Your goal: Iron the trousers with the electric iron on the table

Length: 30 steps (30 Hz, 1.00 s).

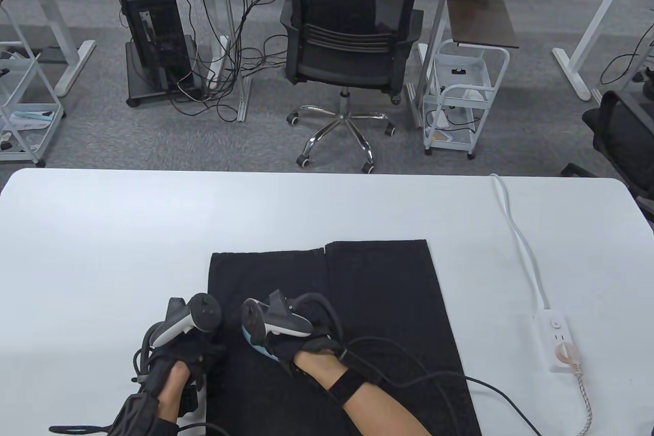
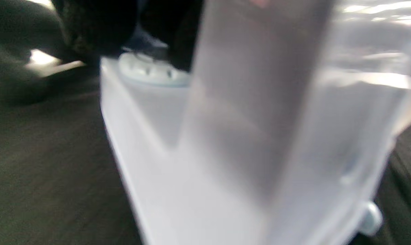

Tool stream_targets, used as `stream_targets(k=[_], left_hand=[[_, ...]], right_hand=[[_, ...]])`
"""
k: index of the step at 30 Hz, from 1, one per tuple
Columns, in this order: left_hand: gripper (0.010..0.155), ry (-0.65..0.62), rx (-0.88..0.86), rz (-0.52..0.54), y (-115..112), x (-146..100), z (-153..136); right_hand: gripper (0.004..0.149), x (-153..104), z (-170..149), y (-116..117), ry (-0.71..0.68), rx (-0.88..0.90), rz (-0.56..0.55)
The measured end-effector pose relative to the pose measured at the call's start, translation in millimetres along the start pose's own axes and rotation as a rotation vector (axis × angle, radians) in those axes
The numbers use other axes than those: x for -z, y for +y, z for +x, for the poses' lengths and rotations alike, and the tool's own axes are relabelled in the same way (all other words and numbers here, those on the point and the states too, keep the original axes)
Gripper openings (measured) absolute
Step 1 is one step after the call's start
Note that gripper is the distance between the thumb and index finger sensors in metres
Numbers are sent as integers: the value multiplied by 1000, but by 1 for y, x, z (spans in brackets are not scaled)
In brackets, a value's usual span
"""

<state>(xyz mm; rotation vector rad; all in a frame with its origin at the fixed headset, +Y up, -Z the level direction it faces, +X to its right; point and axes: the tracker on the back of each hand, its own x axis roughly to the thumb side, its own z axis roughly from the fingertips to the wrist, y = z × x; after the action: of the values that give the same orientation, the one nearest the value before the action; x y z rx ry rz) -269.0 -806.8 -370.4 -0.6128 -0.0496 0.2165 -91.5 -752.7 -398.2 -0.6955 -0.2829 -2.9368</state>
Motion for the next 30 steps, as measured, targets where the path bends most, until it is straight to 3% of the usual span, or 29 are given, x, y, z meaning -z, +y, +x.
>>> stream_targets(k=[9, 15, 19, 23, 30], left_hand=[[88, 6, 3, -11, 0, 0, 1], [88, 8, 3, -18, 0, 0, 2], [89, 9, 5, -23, 0, 0, 2], [88, 7, 0, -28, 0, 0, 2], [88, -5, -11, -36, -1, 0, 1]], right_hand=[[60, 74, -29, -15, 187, 50, 13], [60, 96, -49, -18, 315, 105, 9], [59, 96, -48, -16, 322, 109, 29], [58, 79, -44, -13, 298, 117, 49], [57, 16, -16, -1, 110, 76, 63]])
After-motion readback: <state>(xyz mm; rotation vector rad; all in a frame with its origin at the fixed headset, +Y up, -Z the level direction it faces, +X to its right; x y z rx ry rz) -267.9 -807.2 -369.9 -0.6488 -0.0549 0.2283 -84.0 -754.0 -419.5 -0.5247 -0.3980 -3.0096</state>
